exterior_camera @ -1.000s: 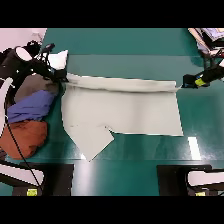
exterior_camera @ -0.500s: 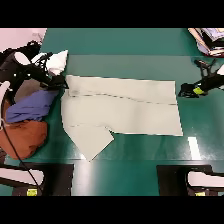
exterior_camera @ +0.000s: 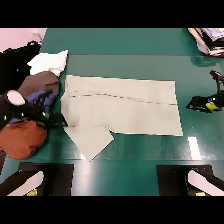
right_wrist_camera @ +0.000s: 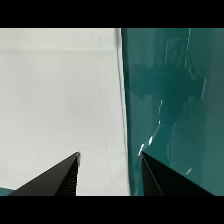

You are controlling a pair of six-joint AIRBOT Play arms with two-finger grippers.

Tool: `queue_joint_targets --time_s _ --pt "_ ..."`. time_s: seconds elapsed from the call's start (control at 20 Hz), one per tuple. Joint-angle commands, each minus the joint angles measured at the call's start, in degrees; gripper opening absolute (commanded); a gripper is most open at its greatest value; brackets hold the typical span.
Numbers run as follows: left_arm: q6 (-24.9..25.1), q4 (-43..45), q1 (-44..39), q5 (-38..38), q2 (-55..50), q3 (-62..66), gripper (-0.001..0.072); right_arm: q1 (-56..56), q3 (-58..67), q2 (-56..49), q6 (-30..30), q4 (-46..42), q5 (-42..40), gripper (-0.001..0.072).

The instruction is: Fold the shirts.

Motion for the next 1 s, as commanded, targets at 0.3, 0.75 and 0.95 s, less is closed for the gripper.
queue_joint_targets --time_s 0.3,0.75,0.95 --pt "2.3 -13.4 0.1 9.5 4.8 -16.2 0.0496 -0.4 -1.4 3.1 -0.4 3.7 0.3 0.0448" --pt "0.3 -14.7 -8.0 15.9 4.8 -13.8 0.0023 -2.7 -2.4 3.1 -1.5 3.2 5.5 0.0448" --pt "1.4 -14.8 -8.0 10.8 4.8 -8.2 0.0022 -11.1 -11.9 6.1 -2.5 3.2 6.8 0.045"
